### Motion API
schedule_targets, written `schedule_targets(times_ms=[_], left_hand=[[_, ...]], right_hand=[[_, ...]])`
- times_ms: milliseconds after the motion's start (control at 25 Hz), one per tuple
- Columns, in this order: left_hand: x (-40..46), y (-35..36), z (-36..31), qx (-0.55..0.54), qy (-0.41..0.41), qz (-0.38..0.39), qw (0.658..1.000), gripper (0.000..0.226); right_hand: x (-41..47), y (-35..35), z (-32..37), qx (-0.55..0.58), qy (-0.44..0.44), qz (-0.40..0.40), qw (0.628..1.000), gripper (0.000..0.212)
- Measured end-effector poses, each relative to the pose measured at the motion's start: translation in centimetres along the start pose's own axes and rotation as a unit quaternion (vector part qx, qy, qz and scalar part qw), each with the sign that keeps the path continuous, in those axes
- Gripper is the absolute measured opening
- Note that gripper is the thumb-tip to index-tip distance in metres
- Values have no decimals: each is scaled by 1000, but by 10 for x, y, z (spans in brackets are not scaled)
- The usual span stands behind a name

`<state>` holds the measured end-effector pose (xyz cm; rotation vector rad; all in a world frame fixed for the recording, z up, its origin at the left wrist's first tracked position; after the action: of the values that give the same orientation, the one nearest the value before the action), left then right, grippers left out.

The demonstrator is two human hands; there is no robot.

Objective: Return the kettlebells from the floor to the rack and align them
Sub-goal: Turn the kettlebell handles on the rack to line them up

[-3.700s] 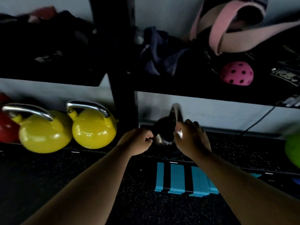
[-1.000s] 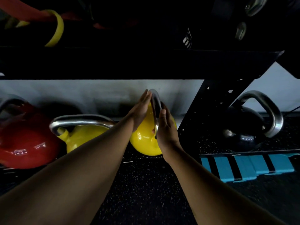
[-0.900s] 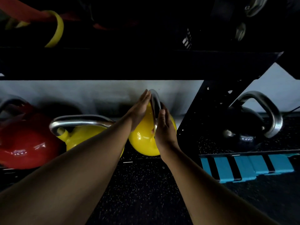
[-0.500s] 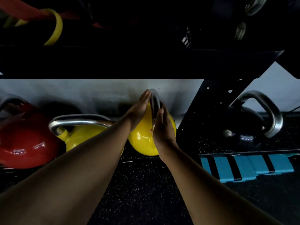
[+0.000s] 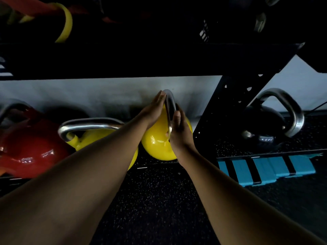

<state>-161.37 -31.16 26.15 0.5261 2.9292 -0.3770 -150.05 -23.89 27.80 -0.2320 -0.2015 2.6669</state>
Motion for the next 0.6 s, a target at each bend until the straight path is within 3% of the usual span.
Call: schedule_targets(times_ms=[160, 240, 400, 600], left_hand=[[-11, -25, -11, 170, 18, 21, 985, 55], [-21, -40, -9, 194, 16, 29, 981, 57], [-53, -74, -8, 332, 105, 19, 937, 50], [-90, -122, -15, 382, 100, -47, 918, 54]], right_hand=[[2, -4, 5, -64, -8, 20, 998, 47], [3, -6, 8, -125, -27, 22, 992, 47], [7, -9, 22, -390, -119, 7, 913, 51], [0, 17, 43, -460, -256, 3, 850, 48]])
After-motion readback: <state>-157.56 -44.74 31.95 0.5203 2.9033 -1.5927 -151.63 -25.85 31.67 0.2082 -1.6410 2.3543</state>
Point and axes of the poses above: each hand's wrist, its own x-axis towards the middle knuckle, its own y-axis out of the palm, z = x × y, the point moved 1 cm from there along x, towards the middle knuckle, and after that the axes turned 4 degrees about -z, right-handed, at the moved point
